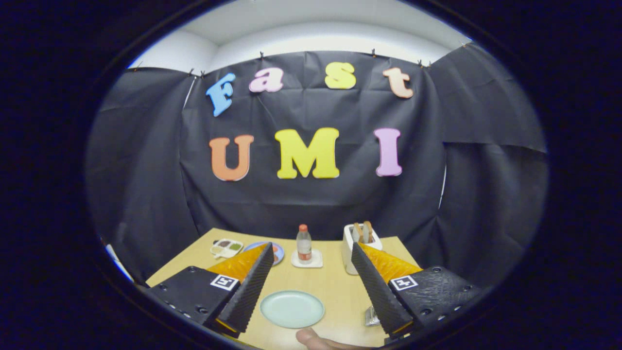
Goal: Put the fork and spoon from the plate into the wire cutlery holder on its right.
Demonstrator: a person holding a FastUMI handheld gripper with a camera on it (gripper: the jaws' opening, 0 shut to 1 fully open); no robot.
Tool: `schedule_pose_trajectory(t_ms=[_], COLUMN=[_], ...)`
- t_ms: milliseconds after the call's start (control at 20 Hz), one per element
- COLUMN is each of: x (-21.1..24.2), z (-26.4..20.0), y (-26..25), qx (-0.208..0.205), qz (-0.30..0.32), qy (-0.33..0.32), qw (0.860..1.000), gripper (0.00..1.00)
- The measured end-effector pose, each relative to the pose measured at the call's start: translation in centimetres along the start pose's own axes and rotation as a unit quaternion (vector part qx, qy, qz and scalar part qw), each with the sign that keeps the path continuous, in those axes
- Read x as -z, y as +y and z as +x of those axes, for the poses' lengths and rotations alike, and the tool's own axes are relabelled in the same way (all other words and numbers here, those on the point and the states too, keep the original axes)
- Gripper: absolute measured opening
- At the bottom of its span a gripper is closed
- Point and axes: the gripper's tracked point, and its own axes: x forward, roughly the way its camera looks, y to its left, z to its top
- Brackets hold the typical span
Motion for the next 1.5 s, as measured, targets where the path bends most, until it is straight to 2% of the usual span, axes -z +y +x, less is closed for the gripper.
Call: schedule_pose_trajectory(t_ms=[150, 500, 800, 1500], x=[-1.4, -2.8, -6.4, -4.9], z=[-1.4, -2.9, -4.0, -2.8], y=[0.9, 2.2, 2.9, 2.0], qx=[0.011, 0.067, 0.081, 0.055], qz=[-0.014, -0.035, -0.05, -0.021], qy=[-0.053, -0.075, -0.123, -0.078], qw=[0.998, 0.994, 0.988, 0.995], gripper=[0.97, 0.96, 0.96, 0.95])
